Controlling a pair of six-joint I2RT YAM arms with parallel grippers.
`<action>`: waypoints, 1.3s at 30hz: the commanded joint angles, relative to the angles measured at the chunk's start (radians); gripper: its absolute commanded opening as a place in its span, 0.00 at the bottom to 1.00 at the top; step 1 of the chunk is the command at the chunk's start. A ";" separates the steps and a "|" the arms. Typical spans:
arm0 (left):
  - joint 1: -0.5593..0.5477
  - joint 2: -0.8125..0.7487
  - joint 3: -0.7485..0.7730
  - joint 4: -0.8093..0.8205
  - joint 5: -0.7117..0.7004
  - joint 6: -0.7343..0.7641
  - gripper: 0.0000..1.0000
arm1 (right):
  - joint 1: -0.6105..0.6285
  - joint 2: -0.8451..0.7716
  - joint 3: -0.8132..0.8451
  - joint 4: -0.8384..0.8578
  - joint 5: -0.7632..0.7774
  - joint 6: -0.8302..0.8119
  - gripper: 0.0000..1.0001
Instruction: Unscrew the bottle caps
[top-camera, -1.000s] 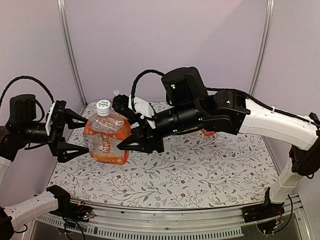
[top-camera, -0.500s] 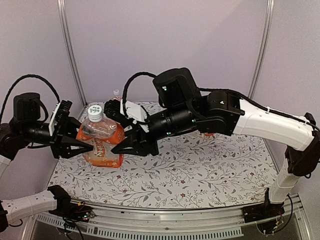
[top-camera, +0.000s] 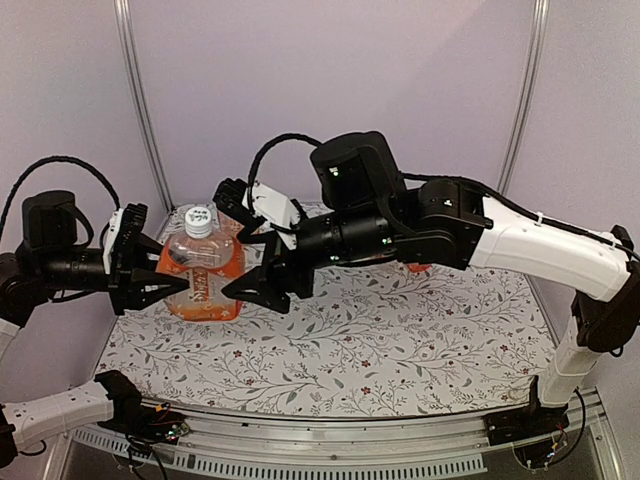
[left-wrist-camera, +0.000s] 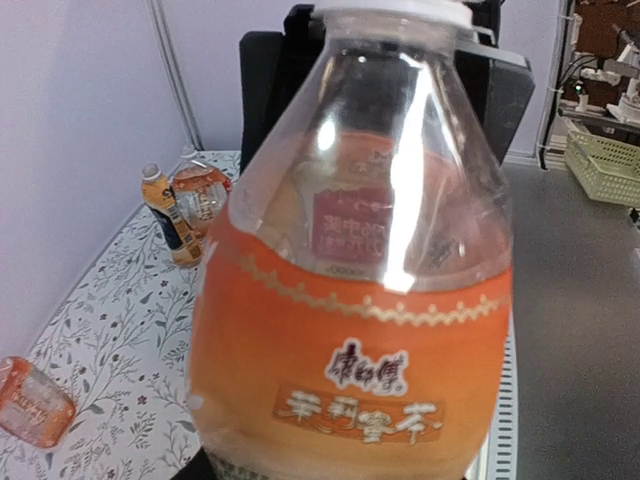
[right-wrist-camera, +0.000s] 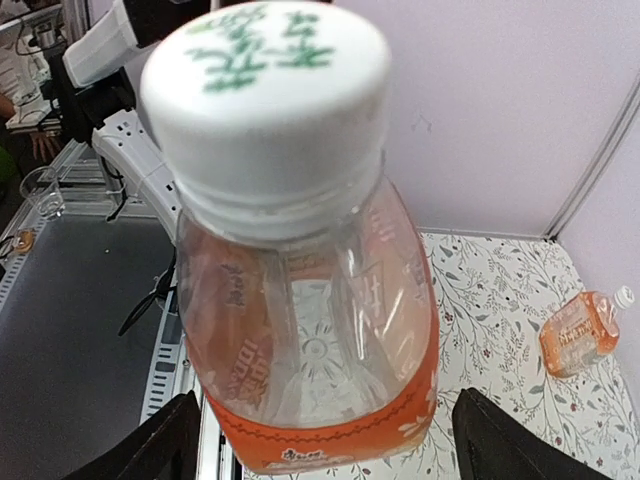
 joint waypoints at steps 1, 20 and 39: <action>-0.014 -0.009 -0.010 -0.009 -0.244 0.132 0.28 | -0.002 -0.073 -0.007 -0.005 0.135 0.128 0.90; -0.079 0.021 -0.034 0.068 -0.743 0.485 0.27 | -0.002 0.214 0.426 -0.230 0.388 0.613 0.78; -0.097 0.033 -0.063 0.092 -0.752 0.501 0.28 | -0.009 0.290 0.457 -0.227 0.328 0.650 0.34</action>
